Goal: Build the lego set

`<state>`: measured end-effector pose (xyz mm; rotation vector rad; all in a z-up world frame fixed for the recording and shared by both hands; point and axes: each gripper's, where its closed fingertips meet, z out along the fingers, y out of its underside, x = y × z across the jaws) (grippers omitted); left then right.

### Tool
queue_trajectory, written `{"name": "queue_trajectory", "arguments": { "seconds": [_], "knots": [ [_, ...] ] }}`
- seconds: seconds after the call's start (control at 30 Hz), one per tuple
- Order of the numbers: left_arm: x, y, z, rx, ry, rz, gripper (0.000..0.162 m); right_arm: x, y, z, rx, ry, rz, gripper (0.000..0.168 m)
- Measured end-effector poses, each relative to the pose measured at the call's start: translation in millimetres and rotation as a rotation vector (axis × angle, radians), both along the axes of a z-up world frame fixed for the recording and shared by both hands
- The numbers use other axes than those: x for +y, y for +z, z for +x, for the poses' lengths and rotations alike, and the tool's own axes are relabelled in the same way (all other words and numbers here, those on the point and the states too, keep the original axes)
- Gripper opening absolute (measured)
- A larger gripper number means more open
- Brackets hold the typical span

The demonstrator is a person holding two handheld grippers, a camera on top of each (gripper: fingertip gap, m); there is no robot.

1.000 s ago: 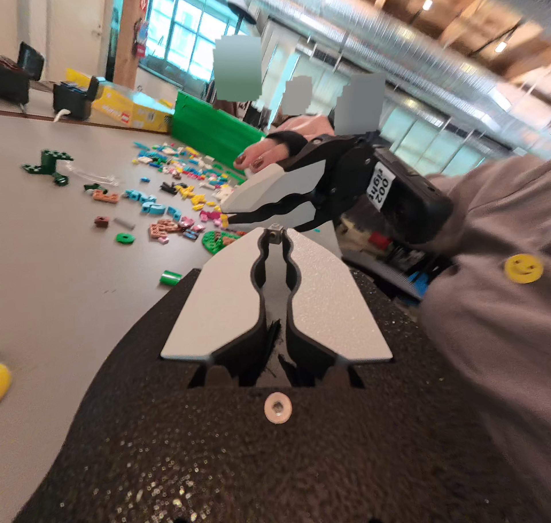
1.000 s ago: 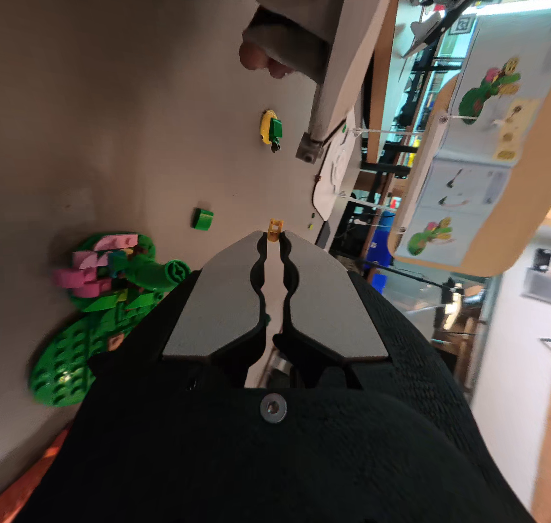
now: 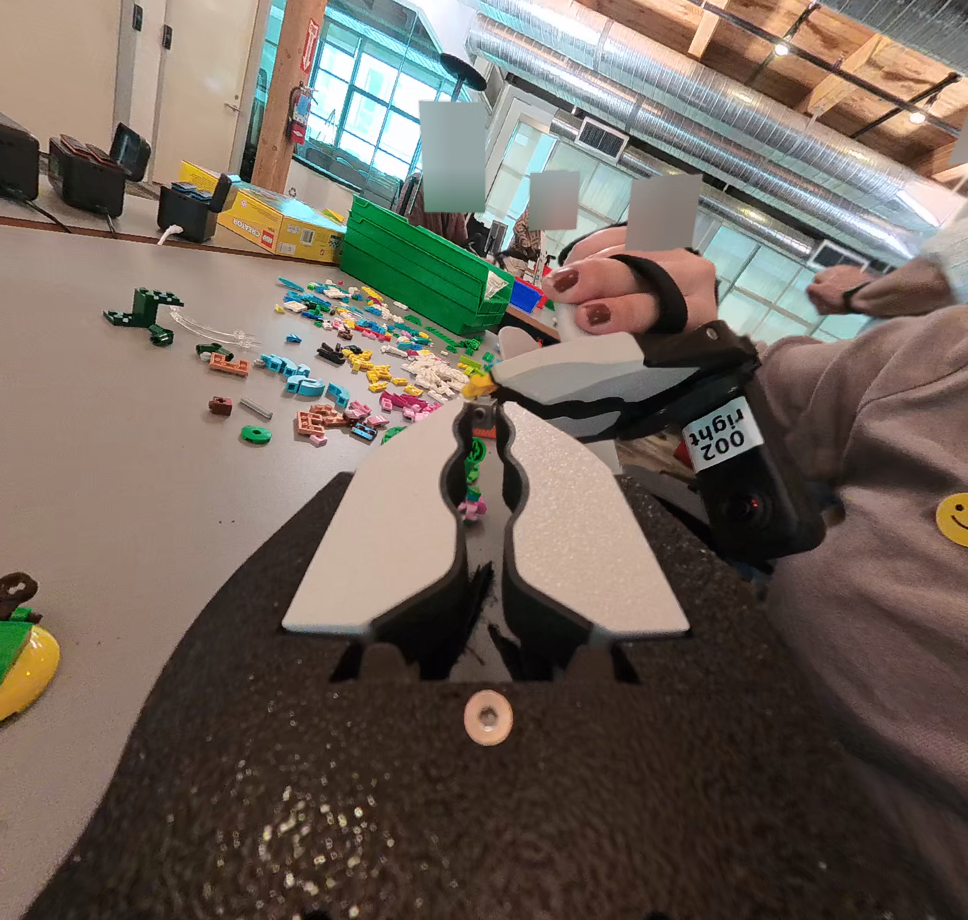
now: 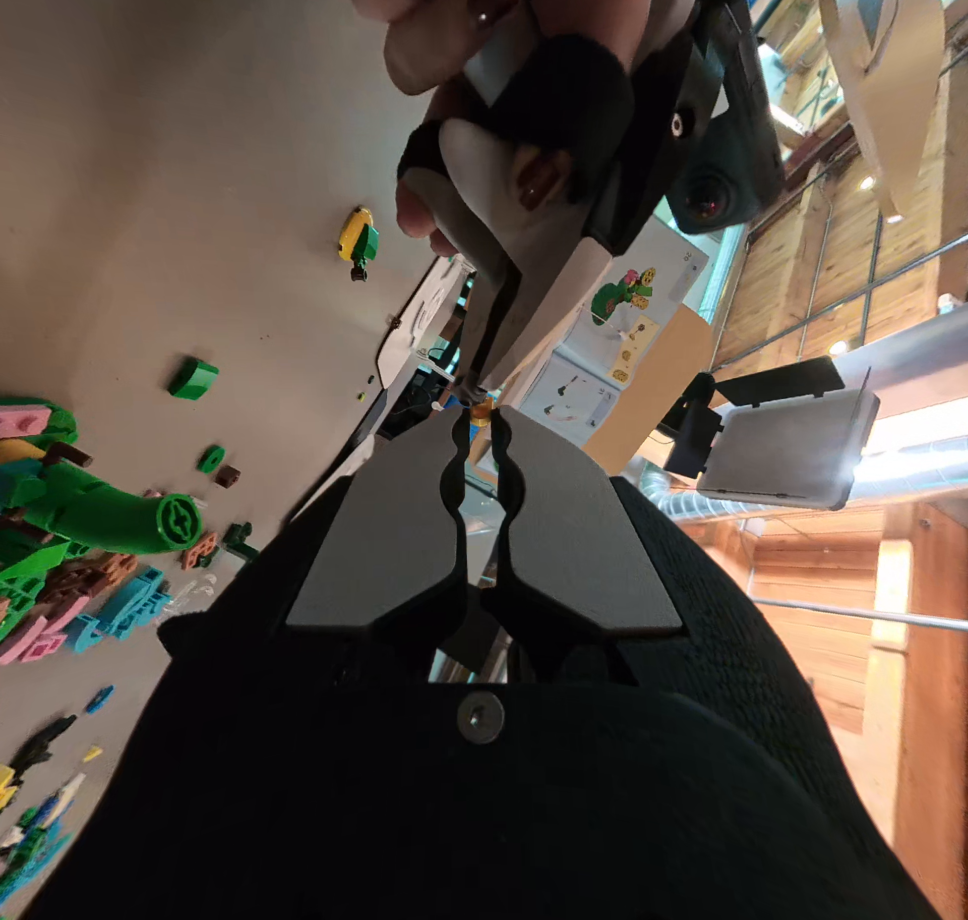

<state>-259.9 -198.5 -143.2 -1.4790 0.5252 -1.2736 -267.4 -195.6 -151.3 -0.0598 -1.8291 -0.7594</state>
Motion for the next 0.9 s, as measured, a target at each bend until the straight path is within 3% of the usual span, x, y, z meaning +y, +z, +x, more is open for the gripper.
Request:
{"name": "queue_trajectory", "arguments": {
  "seconds": [0.13, 0.2, 0.4, 0.6, 0.8, 0.9],
  "knots": [
    [3.5, 7.4, -7.0, -0.086, 0.007, -0.024, 0.008, 6.3, 5.7, 0.1, 0.057, -0.049, -0.012, 0.006],
    [7.4, 7.5, -14.3, -0.103, 0.041, -0.026, 0.008, 9.1, -6.5, 3.1, -0.002, -0.093, -0.059, 0.005],
    [15.1, -5.6, -47.5, -0.015, 0.173, -0.008, 0.008, 3.1, -72.4, 26.3, -0.457, -0.138, -0.156, 0.006],
    [15.6, -5.7, -55.8, -0.045, 0.191, -0.012, 0.008, -20.1, -106.2, 27.2, -0.795, -0.069, -0.009, 0.006],
    [14.5, -6.0, -53.1, -0.032, 0.178, -0.007, 0.008, -32.4, -109.9, 14.1, -0.811, 0.037, 0.025, 0.006],
    [14.9, -5.4, -53.9, -0.042, 0.177, -0.012, 0.008, -37.4, -102.1, 14.8, -0.744, 0.055, -0.068, 0.027]
  ]
}}
